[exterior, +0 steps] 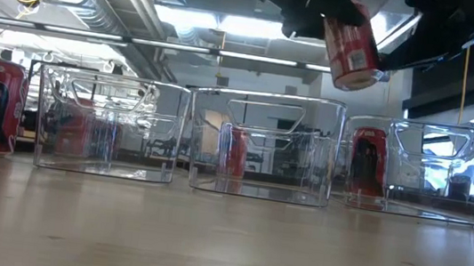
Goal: Sort soda cans
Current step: Put the red soda can into the right transparent bin
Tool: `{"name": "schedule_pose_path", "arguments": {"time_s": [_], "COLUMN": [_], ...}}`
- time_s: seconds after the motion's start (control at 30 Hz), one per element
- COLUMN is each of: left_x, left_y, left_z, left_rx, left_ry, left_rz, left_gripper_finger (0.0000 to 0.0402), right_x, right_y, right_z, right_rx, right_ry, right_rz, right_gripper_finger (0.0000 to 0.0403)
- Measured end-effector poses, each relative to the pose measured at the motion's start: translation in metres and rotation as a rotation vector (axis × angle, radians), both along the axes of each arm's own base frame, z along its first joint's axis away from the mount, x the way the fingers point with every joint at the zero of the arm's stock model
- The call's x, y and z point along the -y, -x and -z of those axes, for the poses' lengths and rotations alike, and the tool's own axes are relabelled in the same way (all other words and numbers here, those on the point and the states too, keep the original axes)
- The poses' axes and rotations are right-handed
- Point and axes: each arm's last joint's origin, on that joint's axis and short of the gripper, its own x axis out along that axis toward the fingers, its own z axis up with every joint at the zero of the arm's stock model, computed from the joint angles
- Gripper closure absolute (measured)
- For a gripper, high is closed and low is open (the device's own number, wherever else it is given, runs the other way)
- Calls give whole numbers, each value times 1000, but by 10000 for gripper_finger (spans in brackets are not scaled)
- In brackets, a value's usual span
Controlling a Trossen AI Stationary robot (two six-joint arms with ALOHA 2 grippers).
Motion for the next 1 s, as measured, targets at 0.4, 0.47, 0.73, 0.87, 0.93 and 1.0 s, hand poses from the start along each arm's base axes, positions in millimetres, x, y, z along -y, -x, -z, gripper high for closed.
{"name": "schedule_pose_path", "arguments": {"time_s": [0.4, 0.47, 0.73, 0.87, 0.93, 1.0], "left_x": [-8, -13, -30, -29, -29, -28], "left_y": [-14, -14, -23, -34, -39, -44], "left_z": [26, 28, 55, 70, 77, 88], "left_rx": [-13, -3, 0, 40, 64, 66], "left_ry": [-12, -14, 34, 41, 49, 60], "left_rz": [-12, -35, -87, -71, -72, -74], "left_gripper_finger": [97, 97, 97, 97, 96, 96], "right_x": [3, 4, 7, 8, 8, 8], "right_y": [12, 19, 39, 44, 45, 45], "right_z": [-10, -14, -36, -38, -39, -39], "right_rx": [14, 19, 149, 168, 171, 171], "right_ry": [-8, 0, 21, 24, 24, 23], "right_rz": [90, 103, 108, 118, 118, 118], "right_gripper_finger": [396, 396, 396, 396, 396, 395]}}
